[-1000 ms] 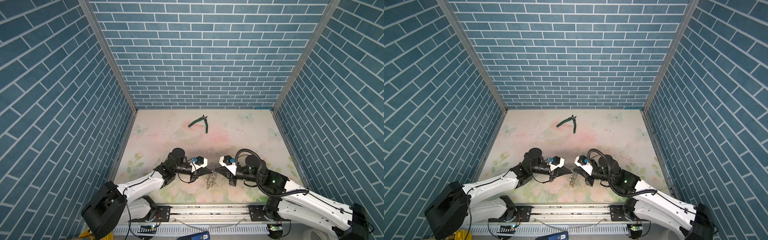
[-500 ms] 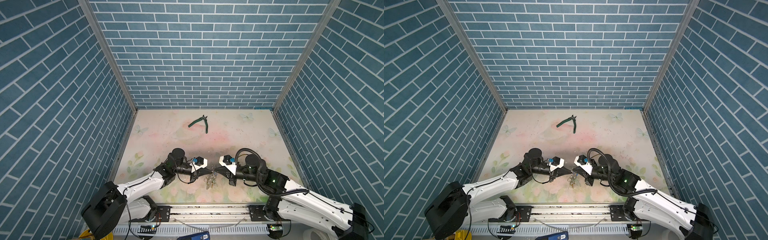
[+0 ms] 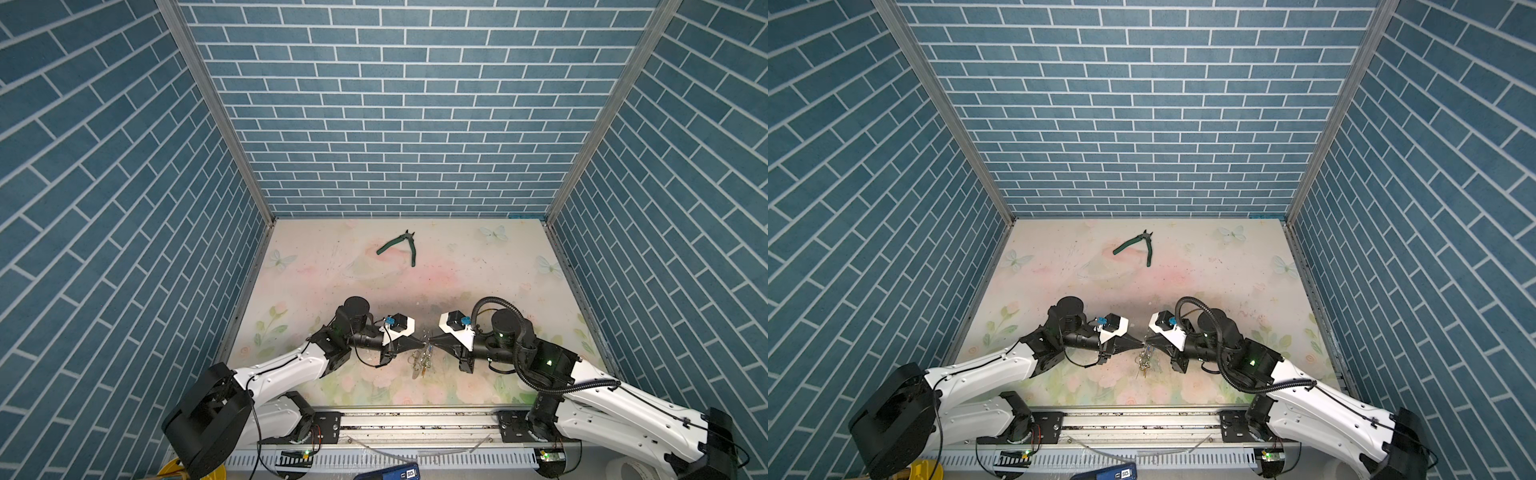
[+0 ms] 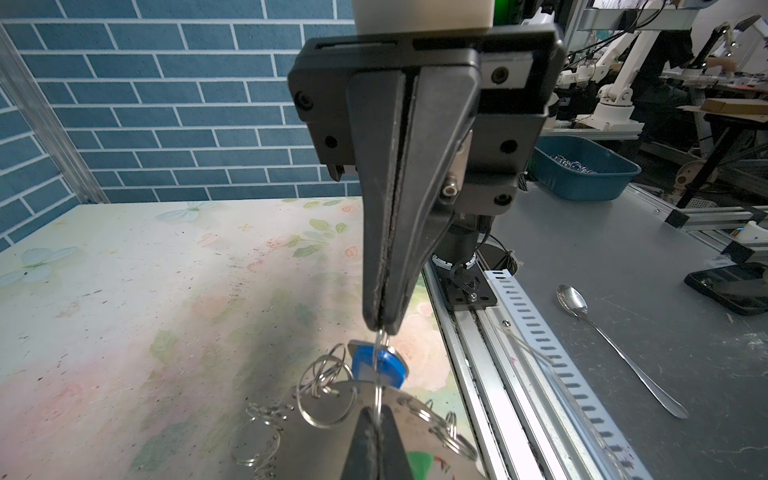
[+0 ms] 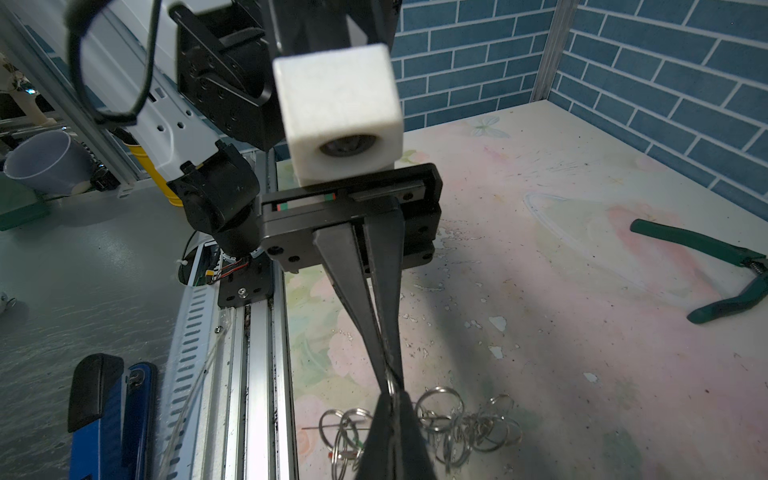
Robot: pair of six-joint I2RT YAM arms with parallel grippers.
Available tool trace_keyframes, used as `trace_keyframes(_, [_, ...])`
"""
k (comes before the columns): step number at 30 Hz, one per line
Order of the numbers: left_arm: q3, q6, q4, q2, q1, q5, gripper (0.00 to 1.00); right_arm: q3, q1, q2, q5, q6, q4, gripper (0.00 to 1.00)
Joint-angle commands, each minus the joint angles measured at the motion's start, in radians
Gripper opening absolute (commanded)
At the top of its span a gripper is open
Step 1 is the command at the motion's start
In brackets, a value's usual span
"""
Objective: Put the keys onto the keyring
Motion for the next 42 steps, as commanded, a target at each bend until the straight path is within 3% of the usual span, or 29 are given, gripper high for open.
trace_keyframes(1, [-0.007, -0.001, -0.001, 0.004, -0.006, 0.001, 0.0, 0.054, 0.005, 0.002, -0.041, -0.029, -0.007, 0.0])
trace_keyframes(9, [-0.005, 0.0, -0.002, 0.006, -0.005, 0.0, 0.0, 0.051, 0.005, 0.034, -0.07, -0.008, 0.037, 0.0])
trace_keyframes(18, [-0.037, 0.041, 0.017, -0.006, -0.006, -0.007, 0.0, 0.049, 0.004, -0.027, 0.048, -0.042, -0.019, 0.0])
trace_keyframes(23, [-0.027, 0.161, -0.086, -0.034, -0.008, -0.083, 0.0, 0.038, 0.005, -0.015, 0.055, -0.048, -0.017, 0.0])
trace_keyframes(31, [-0.072, 0.294, -0.064, -0.087, -0.02, -0.281, 0.0, 0.032, 0.005, 0.011, 0.038, -0.054, 0.012, 0.0])
trace_keyframes(42, [-0.11, 0.323, -0.021, -0.135, -0.039, -0.243, 0.0, 0.033, 0.004, 0.025, -0.018, -0.054, 0.051, 0.0])
